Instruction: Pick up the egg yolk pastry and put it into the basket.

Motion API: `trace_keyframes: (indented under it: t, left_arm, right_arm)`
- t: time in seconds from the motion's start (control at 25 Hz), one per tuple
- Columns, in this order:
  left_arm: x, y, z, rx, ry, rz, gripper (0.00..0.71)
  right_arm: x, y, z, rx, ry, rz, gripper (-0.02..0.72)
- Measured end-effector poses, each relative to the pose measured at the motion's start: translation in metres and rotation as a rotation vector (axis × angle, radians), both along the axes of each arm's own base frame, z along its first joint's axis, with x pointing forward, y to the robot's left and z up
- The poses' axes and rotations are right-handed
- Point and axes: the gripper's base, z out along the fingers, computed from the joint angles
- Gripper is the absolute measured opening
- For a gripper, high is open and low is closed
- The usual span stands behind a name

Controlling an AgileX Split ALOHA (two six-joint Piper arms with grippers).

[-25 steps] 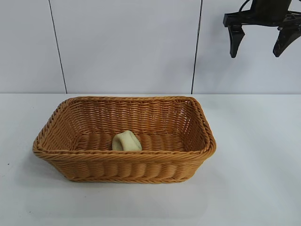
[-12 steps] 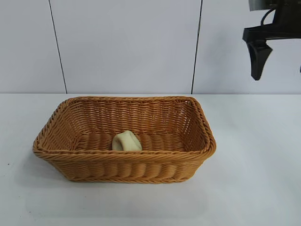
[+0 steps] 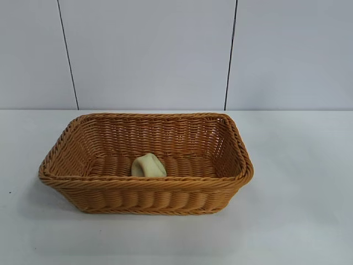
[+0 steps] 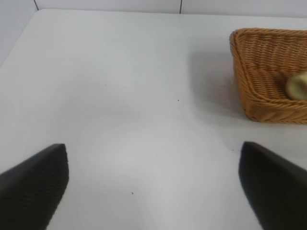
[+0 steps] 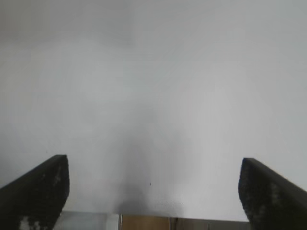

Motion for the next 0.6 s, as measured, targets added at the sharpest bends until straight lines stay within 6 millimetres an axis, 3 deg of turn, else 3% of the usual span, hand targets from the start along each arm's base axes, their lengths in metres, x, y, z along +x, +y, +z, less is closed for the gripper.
trace_keyframes:
  t: [0.32, 0.6]
  left_arm:
    - [0.000, 0.000, 0.000, 0.000, 0.000, 0.000, 0.692]
    - [0.000, 0.000, 0.000, 0.000, 0.000, 0.000, 0.692]
  right_arm:
    - [-0.068, -0.006, 0.002, 0.023, -0.189, 0.014, 0.687]
    - [-0.119, -0.011, -0.017, 0.048, -0.369, 0.017, 0.687]
